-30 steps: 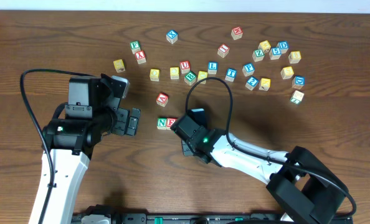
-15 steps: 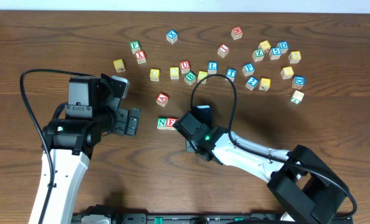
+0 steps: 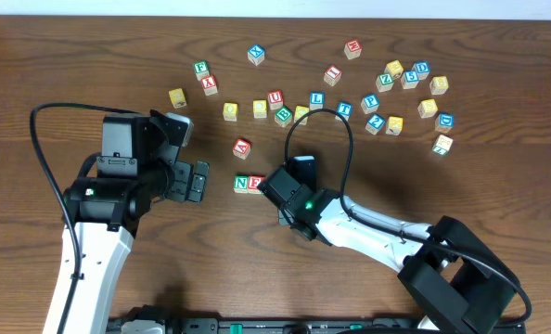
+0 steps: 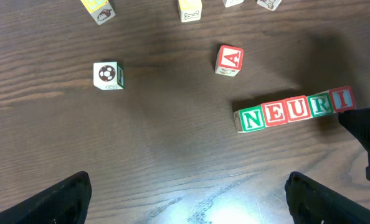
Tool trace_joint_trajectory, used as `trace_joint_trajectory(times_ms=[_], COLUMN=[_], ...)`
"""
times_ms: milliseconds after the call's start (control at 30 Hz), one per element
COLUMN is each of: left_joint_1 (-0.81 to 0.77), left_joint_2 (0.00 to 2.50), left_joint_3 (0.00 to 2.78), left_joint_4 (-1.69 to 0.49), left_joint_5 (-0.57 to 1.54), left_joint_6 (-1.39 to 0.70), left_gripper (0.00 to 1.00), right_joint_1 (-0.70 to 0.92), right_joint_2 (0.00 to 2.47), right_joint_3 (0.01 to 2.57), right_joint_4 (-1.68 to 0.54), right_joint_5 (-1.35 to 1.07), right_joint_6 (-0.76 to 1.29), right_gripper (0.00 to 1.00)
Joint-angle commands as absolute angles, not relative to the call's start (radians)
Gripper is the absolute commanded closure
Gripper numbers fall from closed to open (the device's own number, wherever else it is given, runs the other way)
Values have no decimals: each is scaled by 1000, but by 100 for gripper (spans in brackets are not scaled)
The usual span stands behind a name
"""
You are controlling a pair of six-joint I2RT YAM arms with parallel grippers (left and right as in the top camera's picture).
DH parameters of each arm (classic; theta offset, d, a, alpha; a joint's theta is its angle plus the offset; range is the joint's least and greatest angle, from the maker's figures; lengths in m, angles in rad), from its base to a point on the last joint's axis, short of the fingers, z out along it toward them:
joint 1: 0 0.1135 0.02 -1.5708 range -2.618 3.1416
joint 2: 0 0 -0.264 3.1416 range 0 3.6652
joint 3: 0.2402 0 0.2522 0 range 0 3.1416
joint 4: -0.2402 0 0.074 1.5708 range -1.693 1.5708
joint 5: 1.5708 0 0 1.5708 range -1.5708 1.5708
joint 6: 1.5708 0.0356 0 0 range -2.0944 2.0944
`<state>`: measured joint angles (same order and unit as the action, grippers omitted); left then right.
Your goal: Spell out NEURIPS
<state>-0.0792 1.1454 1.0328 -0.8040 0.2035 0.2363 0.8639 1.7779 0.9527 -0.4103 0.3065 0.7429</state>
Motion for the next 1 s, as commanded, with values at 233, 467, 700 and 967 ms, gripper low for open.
trace_joint_trajectory(times_ms=[233,467,700,967], left_joint_1=[-75,-75,-75,-75], left_joint_2=[1145,1145,1145,1145], left_joint_3=[1060,1060,1060,1060], left_joint_4=[-804,-804,-804,-804], left_joint_5=[194,194,194,194], left_joint_6=[242,242,243,243], left_gripper=[2,2,2,2], right_joint_1=[857,844,832,832], right_joint_2=[1786,1786,1786,1786], right_joint_3=[949,949,949,949], right_joint_4=[-480,-487,-444,-371], right_joint_5=[281,425,450,449], right_joint_6=[820,860,852,786], right_gripper=[99,99,99,99])
